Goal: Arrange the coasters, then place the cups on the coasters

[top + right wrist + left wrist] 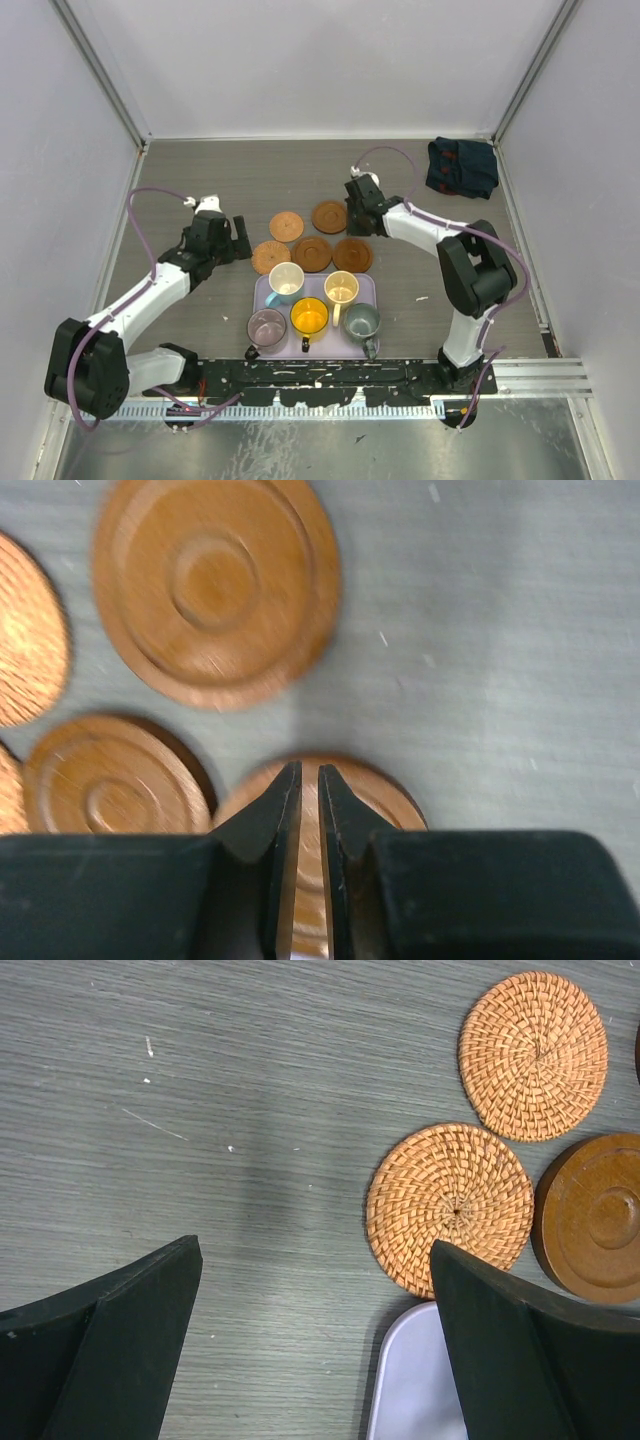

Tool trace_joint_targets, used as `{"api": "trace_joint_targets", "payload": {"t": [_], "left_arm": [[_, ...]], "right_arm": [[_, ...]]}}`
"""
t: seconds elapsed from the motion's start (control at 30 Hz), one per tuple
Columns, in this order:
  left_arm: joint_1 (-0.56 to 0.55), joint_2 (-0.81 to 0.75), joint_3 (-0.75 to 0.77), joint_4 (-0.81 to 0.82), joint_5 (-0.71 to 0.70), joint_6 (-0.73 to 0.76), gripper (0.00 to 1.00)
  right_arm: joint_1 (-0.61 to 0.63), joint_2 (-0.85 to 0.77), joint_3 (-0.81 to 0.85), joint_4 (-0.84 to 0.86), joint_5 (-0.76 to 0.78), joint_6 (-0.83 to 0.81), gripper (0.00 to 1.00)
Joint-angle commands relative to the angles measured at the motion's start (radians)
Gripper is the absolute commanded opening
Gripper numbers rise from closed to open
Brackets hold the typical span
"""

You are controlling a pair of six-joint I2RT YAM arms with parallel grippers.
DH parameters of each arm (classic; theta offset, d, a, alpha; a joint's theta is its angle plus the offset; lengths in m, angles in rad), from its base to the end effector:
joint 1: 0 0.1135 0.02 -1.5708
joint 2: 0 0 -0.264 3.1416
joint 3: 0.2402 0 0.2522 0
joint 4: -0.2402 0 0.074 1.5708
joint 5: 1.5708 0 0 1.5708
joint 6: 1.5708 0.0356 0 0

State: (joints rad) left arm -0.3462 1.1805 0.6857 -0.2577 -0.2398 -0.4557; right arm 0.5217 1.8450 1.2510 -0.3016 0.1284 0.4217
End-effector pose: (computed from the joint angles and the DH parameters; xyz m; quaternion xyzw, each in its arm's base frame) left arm 0.2313 -0.0745 0.2199 -0.0974 0.9069 -0.0531 0.4065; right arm 0.3459 0.1936 0.1949 -0.0258 0.9415 0.0963 0.3220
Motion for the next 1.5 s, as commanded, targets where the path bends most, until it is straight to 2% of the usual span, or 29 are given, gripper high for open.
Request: {"api": "trace_joint_targets", "payload": {"t": [0.0,0.13,0.27,0.5,0.9,1.17,1.47], "left_arm": [[-0.001,-0.033,-0.004,0.054,-0.015,0.006,0.98],[-0.002,-0.033,-0.005,0.055,-0.009,0.003,0.98],[-0.001,-0.030,-0.005,0.060,0.003,-0.004,0.98],[-0.001,-0.014,-0.005,0.088,0.054,0.001,0.98],[-0.001,0.002,-0.002,0.119,0.093,0.021,0.98],[-0.001,0.016,0.008,0.139,0.096,0.032,0.98],[-0.001,0.059,0.028,0.172,0.108,0.040,0.98]], "right_arm": [[0.003,-0.149,-0.111,-0.043,0.065,0.049,0.19],[0.003,-0.191,-0.190,-0.047,0.055,0.075,0.20],[0.003,-0.197,-0.232,-0.015,-0.021,0.099,0.20],[0.007,-0.162,-0.251,0.031,-0.115,0.104,0.21],[-0.047,0.019,-0.147,-0.153,0.112,0.140,0.27],[-0.167,0.062,-0.097,-0.162,0.182,0.133,0.28],[-0.265,0.170,0.081,-0.168,0.228,0.099,0.28]]}}
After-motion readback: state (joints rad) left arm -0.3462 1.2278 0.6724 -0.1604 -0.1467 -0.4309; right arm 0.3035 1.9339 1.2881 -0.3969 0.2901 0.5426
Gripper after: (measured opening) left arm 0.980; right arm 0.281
